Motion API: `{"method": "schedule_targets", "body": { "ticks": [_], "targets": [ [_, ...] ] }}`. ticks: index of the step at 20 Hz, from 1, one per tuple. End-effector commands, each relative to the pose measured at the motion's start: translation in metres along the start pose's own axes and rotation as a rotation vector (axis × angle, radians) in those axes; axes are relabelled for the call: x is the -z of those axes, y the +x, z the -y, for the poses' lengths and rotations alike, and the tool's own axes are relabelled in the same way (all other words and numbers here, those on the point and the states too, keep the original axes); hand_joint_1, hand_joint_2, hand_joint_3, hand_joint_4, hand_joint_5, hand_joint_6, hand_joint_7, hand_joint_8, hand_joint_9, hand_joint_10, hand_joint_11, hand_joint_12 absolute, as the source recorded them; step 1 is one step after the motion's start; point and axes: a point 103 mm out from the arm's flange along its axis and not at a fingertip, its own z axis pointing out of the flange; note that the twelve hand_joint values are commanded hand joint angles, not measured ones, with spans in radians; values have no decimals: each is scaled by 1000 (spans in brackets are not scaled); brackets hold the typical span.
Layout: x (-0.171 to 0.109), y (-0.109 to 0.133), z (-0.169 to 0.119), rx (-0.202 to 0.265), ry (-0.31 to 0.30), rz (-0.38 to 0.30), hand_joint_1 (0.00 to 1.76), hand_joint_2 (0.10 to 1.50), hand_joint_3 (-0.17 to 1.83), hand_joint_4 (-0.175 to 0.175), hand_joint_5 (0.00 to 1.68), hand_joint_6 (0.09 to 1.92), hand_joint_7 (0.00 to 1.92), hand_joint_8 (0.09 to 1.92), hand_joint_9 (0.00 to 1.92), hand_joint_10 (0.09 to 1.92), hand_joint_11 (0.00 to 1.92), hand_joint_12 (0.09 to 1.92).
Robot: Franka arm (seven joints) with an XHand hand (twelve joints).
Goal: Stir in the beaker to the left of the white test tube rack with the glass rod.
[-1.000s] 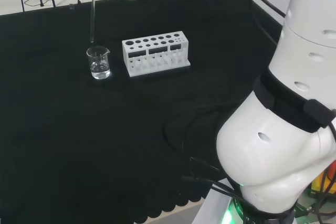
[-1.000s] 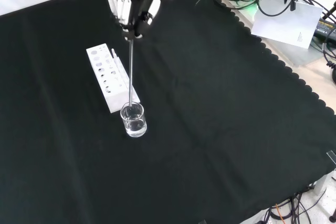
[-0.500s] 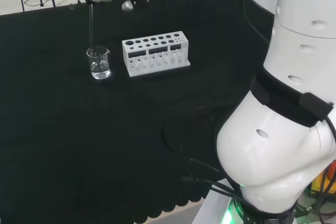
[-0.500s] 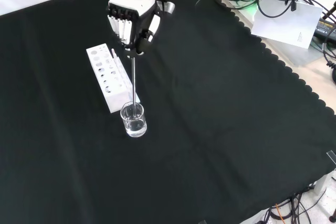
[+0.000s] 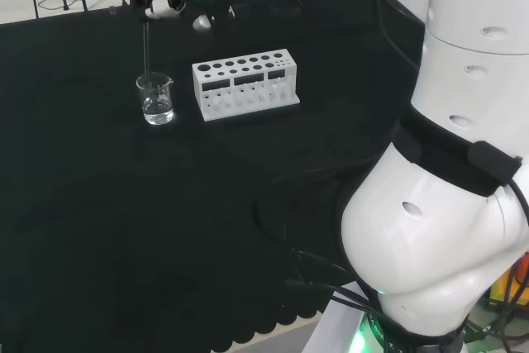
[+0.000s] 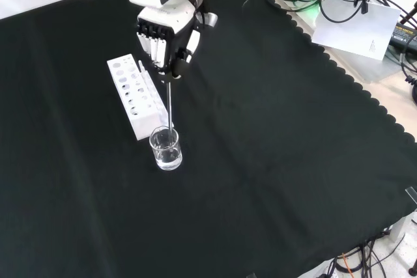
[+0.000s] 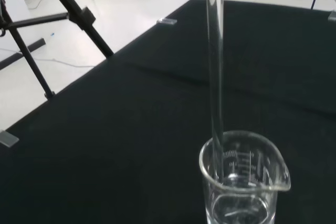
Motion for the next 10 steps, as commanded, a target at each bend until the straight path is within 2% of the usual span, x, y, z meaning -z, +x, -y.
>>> {"method": "schedule_targets", "body": {
  "ticks": [1,10],
  "targets": [
    [-18,-2,-3,4,19,-6,1308,1037,-23,-175,1153,426,1244,861,1720,508,1725,308],
    [-23,-8,-13,-4,30,-21,1307,1036,-19,-175,1151,428,1243,863,1722,506,1725,306]
  ]
}}
